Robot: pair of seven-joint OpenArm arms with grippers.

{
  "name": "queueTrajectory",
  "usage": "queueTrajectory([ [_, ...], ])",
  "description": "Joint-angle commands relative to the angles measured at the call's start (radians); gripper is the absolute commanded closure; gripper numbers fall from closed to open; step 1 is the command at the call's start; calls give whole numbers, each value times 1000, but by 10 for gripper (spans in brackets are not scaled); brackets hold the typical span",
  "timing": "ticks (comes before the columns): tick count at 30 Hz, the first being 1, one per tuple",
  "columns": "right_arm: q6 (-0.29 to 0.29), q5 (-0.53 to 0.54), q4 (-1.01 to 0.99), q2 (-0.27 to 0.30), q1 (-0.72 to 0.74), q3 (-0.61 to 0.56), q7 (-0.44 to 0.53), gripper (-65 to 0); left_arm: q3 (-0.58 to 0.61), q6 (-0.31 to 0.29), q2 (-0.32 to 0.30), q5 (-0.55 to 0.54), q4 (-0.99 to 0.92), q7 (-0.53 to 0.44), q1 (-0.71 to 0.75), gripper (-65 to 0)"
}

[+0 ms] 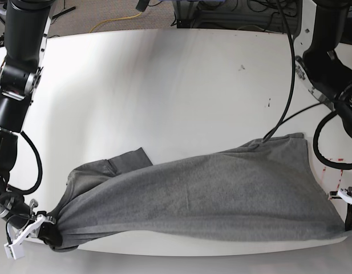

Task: Fold the T-shirt properly
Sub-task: 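Lift and swing the shirt with both grippers to spread it flat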

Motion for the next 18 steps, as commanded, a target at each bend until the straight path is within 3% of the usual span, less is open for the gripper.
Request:
queueTrajectory([
  [1, 3, 15, 2, 20, 96, -40, 32, 0, -3, 7, -31, -4, -28, -28, -74, -21],
  [14, 3, 15, -90, 63, 502, -307, 32, 0, 2, 6, -146, -9, -211, -28, -446, -22],
  [18, 3, 20, -84, 68, 517, -390, 29, 0, 37, 1, -172, -11, -245, -28, -519, -22],
])
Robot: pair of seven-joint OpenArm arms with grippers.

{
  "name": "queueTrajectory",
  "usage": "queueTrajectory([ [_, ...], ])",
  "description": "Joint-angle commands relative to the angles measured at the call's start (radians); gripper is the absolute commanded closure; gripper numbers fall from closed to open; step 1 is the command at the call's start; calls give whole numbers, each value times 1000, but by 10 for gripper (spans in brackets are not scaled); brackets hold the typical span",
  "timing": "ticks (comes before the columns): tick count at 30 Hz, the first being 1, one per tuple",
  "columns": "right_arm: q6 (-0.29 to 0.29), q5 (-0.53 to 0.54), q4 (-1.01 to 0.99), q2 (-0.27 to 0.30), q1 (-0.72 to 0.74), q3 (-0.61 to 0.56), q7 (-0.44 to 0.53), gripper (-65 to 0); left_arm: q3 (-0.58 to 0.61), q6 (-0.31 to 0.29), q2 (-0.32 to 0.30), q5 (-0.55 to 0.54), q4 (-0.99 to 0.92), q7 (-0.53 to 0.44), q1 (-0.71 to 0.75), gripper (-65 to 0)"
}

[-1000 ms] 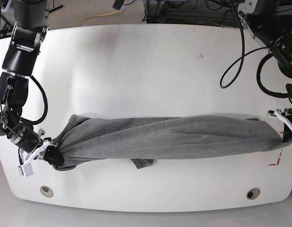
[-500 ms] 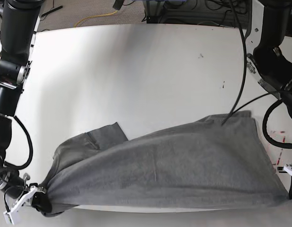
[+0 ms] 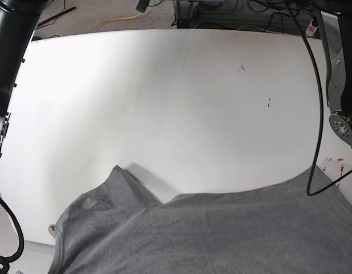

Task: Fold the T-shirt properly
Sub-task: 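Lift and swing the shirt with both grippers to spread it flat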

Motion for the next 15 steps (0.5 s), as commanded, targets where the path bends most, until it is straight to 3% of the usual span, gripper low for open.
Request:
queueTrajectory([
  [1, -5, -4, 4, 13, 19, -19, 5, 0, 31, 2, -24, -1, -3, -27, -57, -22],
  [9, -5, -2, 6, 11, 19, -16, 5, 0, 40, -17, -29, -4, -1, -27, 3, -22],
  [15, -5, 64, 33, 10, -179, 108, 5, 0, 32, -67, -29, -2, 66, -27, 160, -22],
])
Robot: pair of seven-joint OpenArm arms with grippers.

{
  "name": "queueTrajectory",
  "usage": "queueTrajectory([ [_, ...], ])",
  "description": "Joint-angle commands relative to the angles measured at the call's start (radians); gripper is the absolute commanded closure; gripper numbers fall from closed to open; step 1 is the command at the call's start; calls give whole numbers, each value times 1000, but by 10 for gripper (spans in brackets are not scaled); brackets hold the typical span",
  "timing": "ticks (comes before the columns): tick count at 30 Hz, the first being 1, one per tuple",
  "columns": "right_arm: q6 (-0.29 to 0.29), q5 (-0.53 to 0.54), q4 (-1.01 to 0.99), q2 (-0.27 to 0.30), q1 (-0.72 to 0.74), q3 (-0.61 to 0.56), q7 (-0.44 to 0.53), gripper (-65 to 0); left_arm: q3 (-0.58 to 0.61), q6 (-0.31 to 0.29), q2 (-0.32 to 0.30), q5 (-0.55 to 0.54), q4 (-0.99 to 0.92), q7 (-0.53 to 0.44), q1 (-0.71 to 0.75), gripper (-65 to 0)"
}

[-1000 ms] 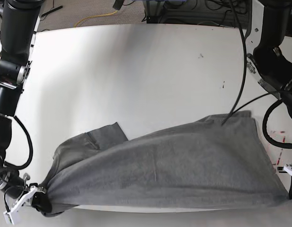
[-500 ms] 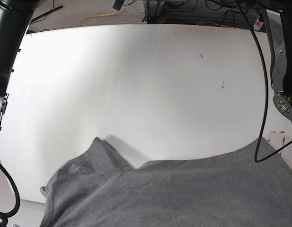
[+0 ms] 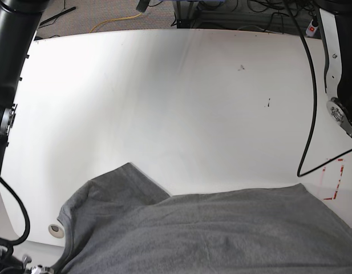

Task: Fold the T-shirt properly
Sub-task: 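Lift and swing the shirt with both grippers to spread it flat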

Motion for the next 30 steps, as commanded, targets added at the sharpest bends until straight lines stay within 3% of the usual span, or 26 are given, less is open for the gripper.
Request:
queueTrajectory([
  [1, -6, -2, 5, 13, -33, 32, 0, 0, -6, -4, -13, -11, 63, -28, 18, -22],
  [8, -6, 0, 116, -11, -269, 165, 1, 0, -40, -4, -2, -14, 160, -28, 229, -22],
  [12, -6, 0, 183, -15, -411, 242, 0, 0, -74, -4, 29, -68, 217, -28, 355, -22],
  [19, -6, 4, 298, -15, -618, 330, -2, 0, -123, -1, 30, -147, 301, -28, 578, -22],
  [30, -6, 192, 364, -15, -961, 481, -16, 0, -295, -2, 32, -321, 343, -28, 978, -21],
])
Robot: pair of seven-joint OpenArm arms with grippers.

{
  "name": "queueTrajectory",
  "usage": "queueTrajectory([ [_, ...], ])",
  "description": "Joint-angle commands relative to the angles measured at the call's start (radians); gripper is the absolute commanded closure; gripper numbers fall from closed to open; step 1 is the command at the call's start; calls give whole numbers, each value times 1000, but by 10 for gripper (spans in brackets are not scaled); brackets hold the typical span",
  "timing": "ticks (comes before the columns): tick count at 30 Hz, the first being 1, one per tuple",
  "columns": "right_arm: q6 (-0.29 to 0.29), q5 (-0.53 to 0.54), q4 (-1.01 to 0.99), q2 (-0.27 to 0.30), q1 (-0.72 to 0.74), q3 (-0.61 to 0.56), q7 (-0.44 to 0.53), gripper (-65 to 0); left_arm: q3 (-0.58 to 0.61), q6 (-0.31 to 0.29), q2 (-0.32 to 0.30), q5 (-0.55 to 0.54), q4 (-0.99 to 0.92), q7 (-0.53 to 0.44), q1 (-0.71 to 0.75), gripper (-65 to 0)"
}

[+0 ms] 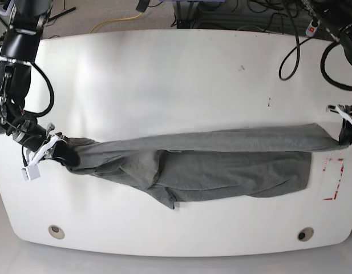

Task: Fold the T-shirt properly
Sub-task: 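Lift and swing the shirt with both grippers to spread it flat, then release the shirt from both grippers onto the table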

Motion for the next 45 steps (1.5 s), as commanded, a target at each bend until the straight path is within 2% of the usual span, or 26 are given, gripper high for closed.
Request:
queueTrajectory([
  [1, 7, 41, 21, 25, -24, 45, 29, 0, -35, 3, -23, -25, 16, -23, 46, -21],
  [7, 7, 60, 136, 18, -205, 97, 29, 0, -130, 1, -23, -95, 16, -27, 257, -21],
  [16, 7, 57, 191, -86, -421, 171, 27, 0, -179, 1, -19, -94, 8, -29, 450, -21],
  [24, 7, 55, 191, -140, -533, 171, 27, 0, -199, 1, 6, -85, 5, -30, 542, -21],
  [29, 6, 55, 190, -143, -562, 171, 27, -48, -222, -1, 27, -8, 5, -30, 547, -21],
  [33, 0, 55, 190, -138, -579, 171, 27, -155, -221, -25, 32, 47, 5, -30, 545, -22],
  [36, 0, 57, 190, -137, -584, 171, 12, -323, -221, -80, 34, 104, 5, -30, 544, -24],
  [38, 0, 60, 190, -137, -585, 180, -11, -425, -217, -80, 34, 132, 5, -30, 544, -26],
  [40, 6, 61, 191, -140, -585, 212, -43, -498, -216, -80, 35, 149, 5, -29, 544, -61],
  [43, 7, 72, 195, -158, -577, 280, -77, -515, -216, -80, 35, 158, 5, -29, 544, -157],
  [45, 7, 109, 191, -178, -561, 321, -80, -510, -216, -80, 35, 161, 5, -29, 542, -250],
])
